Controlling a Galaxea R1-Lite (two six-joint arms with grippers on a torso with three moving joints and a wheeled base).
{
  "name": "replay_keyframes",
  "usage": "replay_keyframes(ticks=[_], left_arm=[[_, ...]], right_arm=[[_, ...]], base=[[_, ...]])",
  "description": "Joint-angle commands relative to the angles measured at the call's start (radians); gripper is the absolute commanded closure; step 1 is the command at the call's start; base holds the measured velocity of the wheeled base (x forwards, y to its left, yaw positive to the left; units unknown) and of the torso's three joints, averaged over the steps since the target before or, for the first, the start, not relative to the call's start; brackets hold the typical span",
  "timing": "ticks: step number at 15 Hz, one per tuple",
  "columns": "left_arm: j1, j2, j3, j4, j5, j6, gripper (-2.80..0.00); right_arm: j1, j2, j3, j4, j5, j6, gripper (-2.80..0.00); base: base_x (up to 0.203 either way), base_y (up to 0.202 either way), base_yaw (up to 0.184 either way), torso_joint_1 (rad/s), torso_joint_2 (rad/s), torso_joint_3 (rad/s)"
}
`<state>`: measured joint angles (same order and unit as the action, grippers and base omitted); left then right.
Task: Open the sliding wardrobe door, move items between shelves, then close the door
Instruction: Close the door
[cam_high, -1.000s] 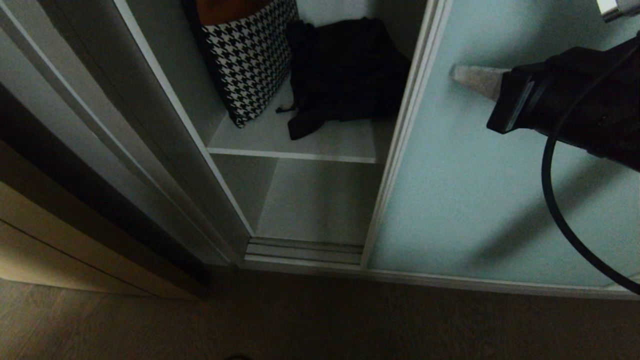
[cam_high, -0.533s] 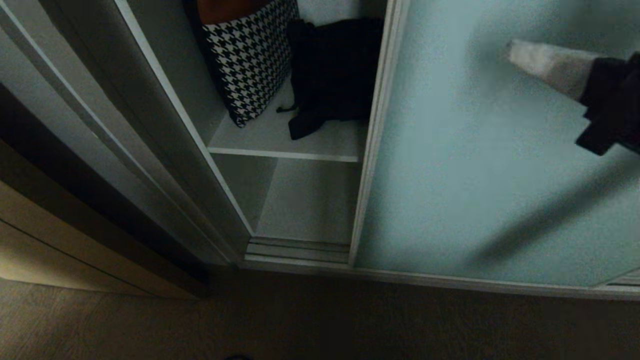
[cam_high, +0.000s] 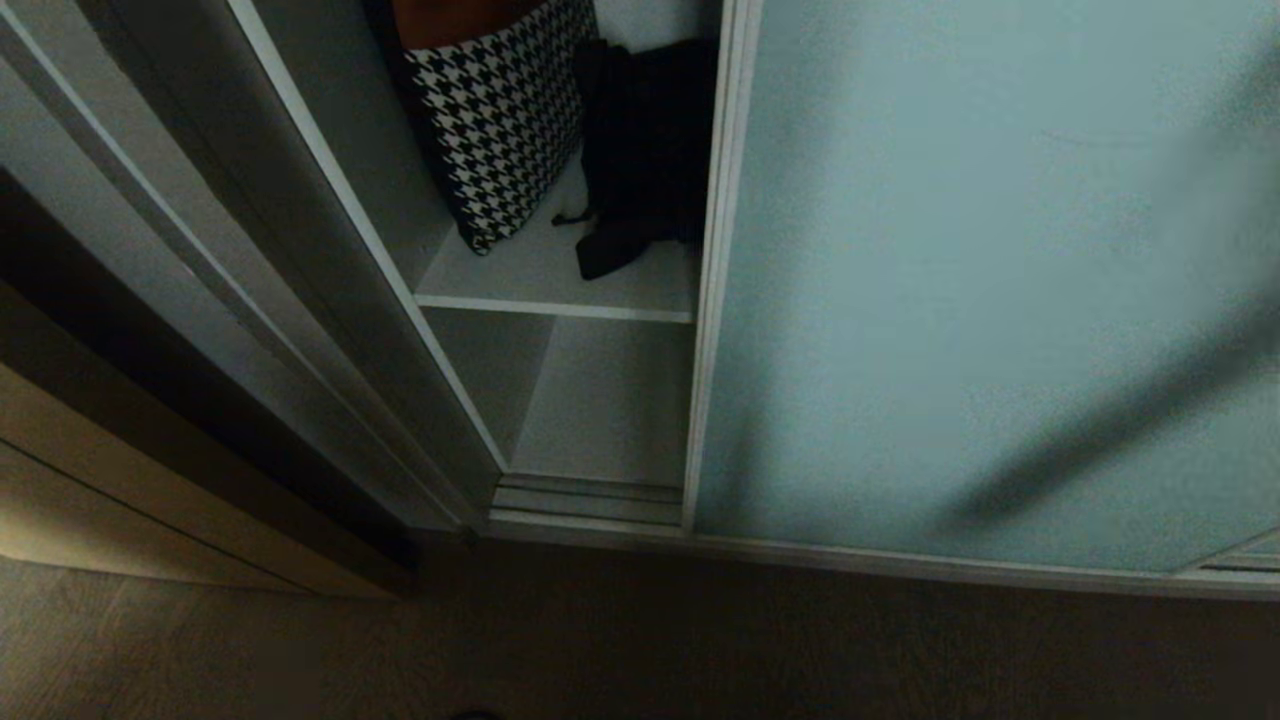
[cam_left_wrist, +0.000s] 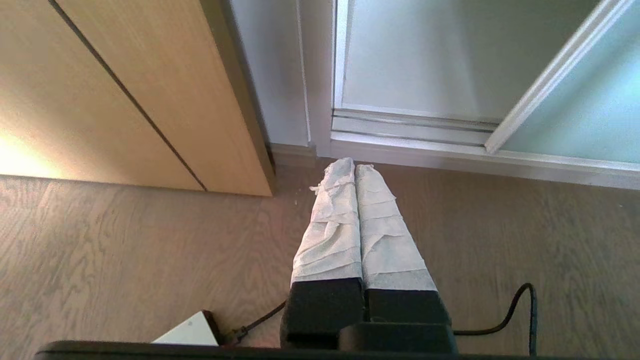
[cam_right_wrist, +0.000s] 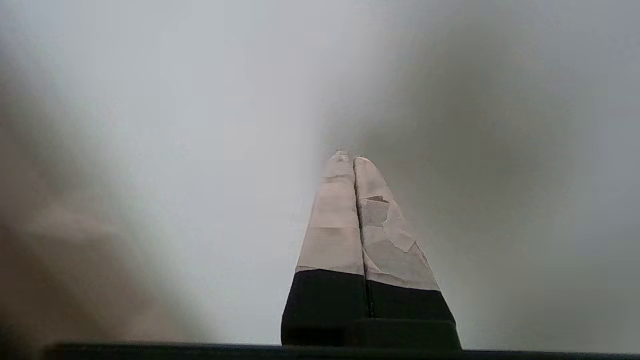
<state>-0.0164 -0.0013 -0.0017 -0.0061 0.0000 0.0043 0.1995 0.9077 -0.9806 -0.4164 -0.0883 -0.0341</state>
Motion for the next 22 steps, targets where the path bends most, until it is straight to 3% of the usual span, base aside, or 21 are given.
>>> replay_keyframes(ticks=[1,6,13,15,18,22], left_arm=[[0.000,0.001,0.000,0.000,0.000,0.000,0.00],[0.000,0.001,0.000,0.000,0.000,0.000,0.00],[0.001,0.001,0.000,0.000,0.000,0.000,0.00],[0.000,0.001,0.000,0.000,0.000,0.000,0.00],[0.000,0.001,0.000,0.000,0.000,0.000,0.00],[0.001,0.001,0.000,0.000,0.000,0.000,0.00]], right_arm=[[-0.146,-0.071,-0.047,0.080,-0.054,0.028,0.00],[-0.559,-0.037,-0.149,0.401,-0.225,0.125,0.00],[-1.182,0.123,-0.216,0.548,-0.277,0.366,0.00],[-1.311,0.180,-0.223,0.548,-0.255,0.400,0.00],[-1.405,0.302,-0.254,0.545,-0.174,0.413,0.00],[-1.539,0.493,-0.464,0.537,-0.012,0.446,0.00]], base=[[0.000,0.000,0.000,0.000,0.00,0.000],[0.000,0.000,0.000,0.000,0.00,0.000],[0.000,0.000,0.000,0.000,0.00,0.000],[0.000,0.000,0.000,0.000,0.00,0.000],[0.000,0.000,0.000,0.000,0.00,0.000],[0.000,0.000,0.000,0.000,0.00,0.000]])
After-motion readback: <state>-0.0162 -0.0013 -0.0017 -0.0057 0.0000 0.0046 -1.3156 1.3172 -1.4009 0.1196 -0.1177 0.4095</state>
